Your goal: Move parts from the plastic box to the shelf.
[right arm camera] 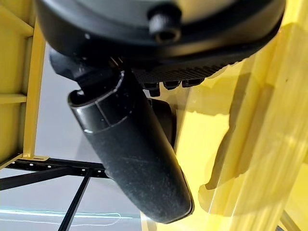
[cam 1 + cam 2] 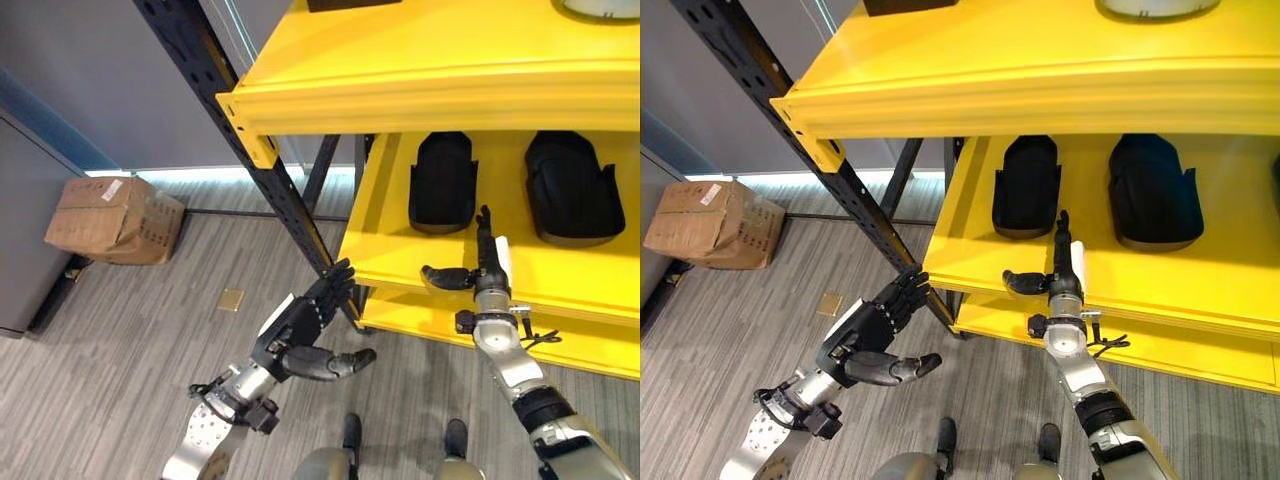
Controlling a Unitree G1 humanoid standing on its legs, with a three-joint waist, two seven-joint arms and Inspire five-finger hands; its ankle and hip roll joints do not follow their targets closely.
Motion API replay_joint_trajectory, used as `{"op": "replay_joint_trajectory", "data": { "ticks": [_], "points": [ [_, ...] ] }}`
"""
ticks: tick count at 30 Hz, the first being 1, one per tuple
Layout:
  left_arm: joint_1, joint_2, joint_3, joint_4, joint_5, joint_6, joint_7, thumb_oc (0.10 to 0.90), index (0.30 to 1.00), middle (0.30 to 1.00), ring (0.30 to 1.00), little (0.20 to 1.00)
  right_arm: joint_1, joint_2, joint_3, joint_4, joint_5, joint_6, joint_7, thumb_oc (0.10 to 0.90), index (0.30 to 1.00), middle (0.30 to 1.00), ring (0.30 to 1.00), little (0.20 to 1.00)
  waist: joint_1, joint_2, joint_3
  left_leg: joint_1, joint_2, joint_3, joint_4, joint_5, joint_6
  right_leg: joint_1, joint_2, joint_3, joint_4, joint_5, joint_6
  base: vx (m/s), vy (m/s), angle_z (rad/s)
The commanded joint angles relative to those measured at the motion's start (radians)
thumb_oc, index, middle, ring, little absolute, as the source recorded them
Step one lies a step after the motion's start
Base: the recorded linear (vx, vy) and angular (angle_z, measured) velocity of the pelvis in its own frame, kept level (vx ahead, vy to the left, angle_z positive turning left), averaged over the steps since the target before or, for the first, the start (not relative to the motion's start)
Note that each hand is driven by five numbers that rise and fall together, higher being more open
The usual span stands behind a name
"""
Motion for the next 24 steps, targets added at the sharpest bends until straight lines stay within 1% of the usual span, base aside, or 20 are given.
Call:
{"op": "replay_joint_trajectory", "data": {
  "ticks": [1,4,9,14,15,16,24],
  "points": [
    [-0.055,-0.014,-0.002,-0.132,-0.051,-0.093,0.006,0.9,1.0,1.0,1.0,1.0,-0.175,0.0,-0.012,-0.049,-0.061,-0.069,-0.012,0.9,1.0,1.0,1.0,1.0,0.003,-0.042,-0.031,-0.009,-0.014,0.019,0.064,-0.027,0.032,-0.037,-0.039,0.017,0.176,-0.123,-0.053,0.0,0.0,0.0],
    [-0.053,-0.016,-0.007,-0.131,-0.05,-0.09,0.003,0.9,1.0,1.0,1.0,1.0,-0.175,0.003,0.003,-0.044,-0.051,-0.056,0.002,0.9,1.0,1.0,1.0,1.0,0.004,-0.039,-0.032,-0.008,-0.016,0.019,0.066,-0.026,0.031,-0.036,-0.04,0.017,0.178,-0.123,-0.054,0.0,0.0,0.0],
    [-0.052,-0.014,-0.012,-0.13,-0.055,-0.09,-0.001,0.9,1.0,1.0,1.0,1.0,-0.184,0.001,0.001,-0.027,-0.036,-0.051,0.001,0.9,1.0,1.0,1.0,1.0,0.006,-0.037,-0.031,-0.008,-0.017,0.018,0.07,-0.027,0.031,-0.036,-0.043,0.016,0.184,-0.123,-0.053,0.0,0.0,0.0],
    [-0.055,-0.015,-0.019,-0.13,-0.054,-0.086,-0.002,0.9,1.0,1.0,1.0,1.0,-0.195,0.013,0.004,-0.008,-0.023,-0.029,0.011,0.9,1.0,1.0,1.0,1.0,0.009,-0.034,-0.028,-0.007,-0.02,0.016,0.073,-0.028,0.031,-0.034,-0.045,0.015,0.188,-0.124,-0.053,0.0,0.0,0.0],
    [-0.055,-0.015,-0.019,-0.13,-0.054,-0.086,-0.002,0.9,1.0,1.0,1.0,1.0,-0.195,0.013,0.004,-0.008,-0.023,-0.029,0.011,0.9,1.0,1.0,1.0,1.0,0.009,-0.034,-0.028,-0.007,-0.02,0.016,0.073,-0.028,0.031,-0.034,-0.045,0.015,0.188,-0.124,-0.053,0.0,0.0,0.0],
    [-0.053,-0.014,-0.019,-0.131,-0.054,-0.088,0.001,0.9,1.0,1.0,1.0,1.0,-0.194,0.018,0.002,-0.001,0.004,-0.029,0.021,0.9,1.0,1.0,1.0,1.0,0.01,-0.035,-0.027,-0.005,-0.02,0.015,0.073,-0.027,0.032,-0.033,-0.045,0.015,0.189,-0.124,-0.053,0.0,0.0,0.0],
    [-0.063,-0.009,-0.025,-0.127,-0.058,-0.1,0.003,0.9,1.0,1.0,1.0,1.0,-0.214,0.024,0.014,-0.001,0.006,-0.023,0.04,0.9,1.0,1.0,1.0,1.0,0.013,-0.036,-0.019,-0.012,-0.023,0.013,0.076,-0.027,0.033,-0.038,-0.044,0.018,0.189,-0.121,-0.052,0.0,0.0,0.0]
  ]
}}
